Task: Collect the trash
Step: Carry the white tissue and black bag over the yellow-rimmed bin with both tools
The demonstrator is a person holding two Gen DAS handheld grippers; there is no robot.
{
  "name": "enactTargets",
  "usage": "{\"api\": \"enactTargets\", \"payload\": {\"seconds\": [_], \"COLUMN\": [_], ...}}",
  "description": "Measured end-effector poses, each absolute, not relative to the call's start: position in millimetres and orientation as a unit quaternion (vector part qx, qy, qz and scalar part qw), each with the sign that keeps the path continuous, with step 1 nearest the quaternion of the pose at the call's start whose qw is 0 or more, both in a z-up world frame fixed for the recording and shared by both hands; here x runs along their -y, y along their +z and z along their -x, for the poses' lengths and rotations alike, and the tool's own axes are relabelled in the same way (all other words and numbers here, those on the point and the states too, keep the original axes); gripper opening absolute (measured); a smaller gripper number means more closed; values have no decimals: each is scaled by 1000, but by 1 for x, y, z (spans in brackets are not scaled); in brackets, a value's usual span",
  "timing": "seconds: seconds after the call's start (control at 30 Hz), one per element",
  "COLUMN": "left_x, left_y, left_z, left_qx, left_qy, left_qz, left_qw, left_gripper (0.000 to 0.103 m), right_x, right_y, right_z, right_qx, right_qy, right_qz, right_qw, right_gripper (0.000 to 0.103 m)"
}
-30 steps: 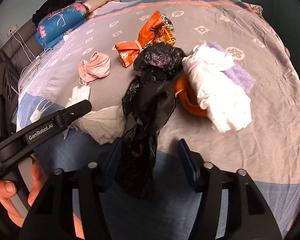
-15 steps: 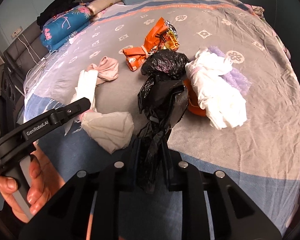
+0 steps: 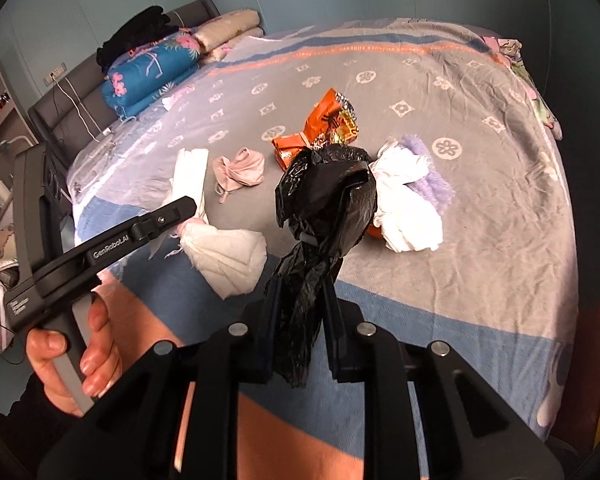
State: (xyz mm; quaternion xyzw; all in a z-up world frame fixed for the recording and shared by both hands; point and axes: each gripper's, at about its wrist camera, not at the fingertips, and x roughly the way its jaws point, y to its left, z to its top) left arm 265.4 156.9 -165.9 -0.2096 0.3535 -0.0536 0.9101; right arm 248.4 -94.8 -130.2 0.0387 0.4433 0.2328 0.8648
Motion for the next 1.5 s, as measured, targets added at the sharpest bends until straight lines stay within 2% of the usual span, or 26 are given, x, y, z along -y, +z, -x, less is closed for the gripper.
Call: {"api": "enactTargets", "payload": {"seconds": [0.57, 1.5], "left_x": [-121, -18], "left_y": [-118, -62], "left_z": [-221, -194], "left_qx": [-328, -299], "left_qy": [-81, -169], "left_qz": [166, 111], "left_qw": [926, 933], "left_gripper": [12, 12], "right_x": [155, 257], "right_y": [-77, -32], "right_z": [-193, -153], "right_qx": [-394, -327], "right_qy": [230, 176], "right_qz": [-64, -108], "right_qw": [887, 922], "right_gripper": [19, 19]}}
